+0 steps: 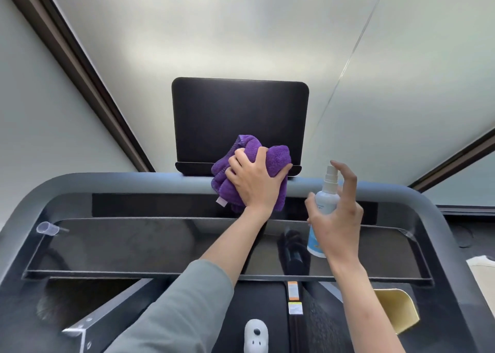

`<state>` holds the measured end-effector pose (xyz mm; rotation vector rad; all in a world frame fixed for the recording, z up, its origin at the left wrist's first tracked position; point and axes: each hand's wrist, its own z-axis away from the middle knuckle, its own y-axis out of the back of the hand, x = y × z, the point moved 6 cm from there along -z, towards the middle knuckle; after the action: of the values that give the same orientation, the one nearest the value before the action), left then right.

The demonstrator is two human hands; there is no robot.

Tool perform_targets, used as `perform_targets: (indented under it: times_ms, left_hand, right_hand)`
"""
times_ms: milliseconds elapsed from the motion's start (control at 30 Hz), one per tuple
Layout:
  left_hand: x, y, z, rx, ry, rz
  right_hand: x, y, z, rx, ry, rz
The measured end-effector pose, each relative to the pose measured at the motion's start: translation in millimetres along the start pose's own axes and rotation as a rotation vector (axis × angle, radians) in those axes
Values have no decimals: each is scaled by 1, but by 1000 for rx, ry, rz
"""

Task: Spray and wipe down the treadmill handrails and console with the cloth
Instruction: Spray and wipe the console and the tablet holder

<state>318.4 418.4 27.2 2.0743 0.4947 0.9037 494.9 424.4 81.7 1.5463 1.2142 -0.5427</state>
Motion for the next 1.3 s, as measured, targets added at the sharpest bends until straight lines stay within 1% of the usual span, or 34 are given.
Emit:
perform_targets:
  times_ms: [133,233,367,467,600,700,767,900,967,1067,1133,1300]
  left_hand:
    - [3,-3,-1,-44,-26,28]
    - [-19,-1,-3,-77,-103,74]
    - [-80,17,-9,-78,-97,70]
    - [-133,39,-9,-124,-101,7]
    - [-204,66,17,-171,-108,-59]
    - [-238,80,28,-228,-80,-69]
    - [-255,88,31,-277,-31,-68]
    - [-288,108,36,-285,92,-50]
    - [-297,117,42,-294,106,-12]
    - [-294,122,61,-309,10,26]
    - [-295,119,59,-284,-23,12]
    - [-304,106,2,-229,107,-59]
  right_hand:
    - [-4,-2,-1,10,-22,11]
    - [-7,-3,0,20,-39,7]
    - [-15,-12,8,20,-30,-21]
    - [-26,-34,15,-28,-17,-44]
    - [-49,-67,27,-92,22,-97]
    - [-66,-90,37,-141,52,-109]
    - [-75,-100,43,-167,66,-109]
    - [-81,-103,51,-158,66,-105]
    - [-82,-103,56,-151,62,-84]
    - [-79,-101,65,-144,24,-63]
    - [-77,-100,70,-131,-5,-58]
    - [-80,-103,73,-143,-18,-40]
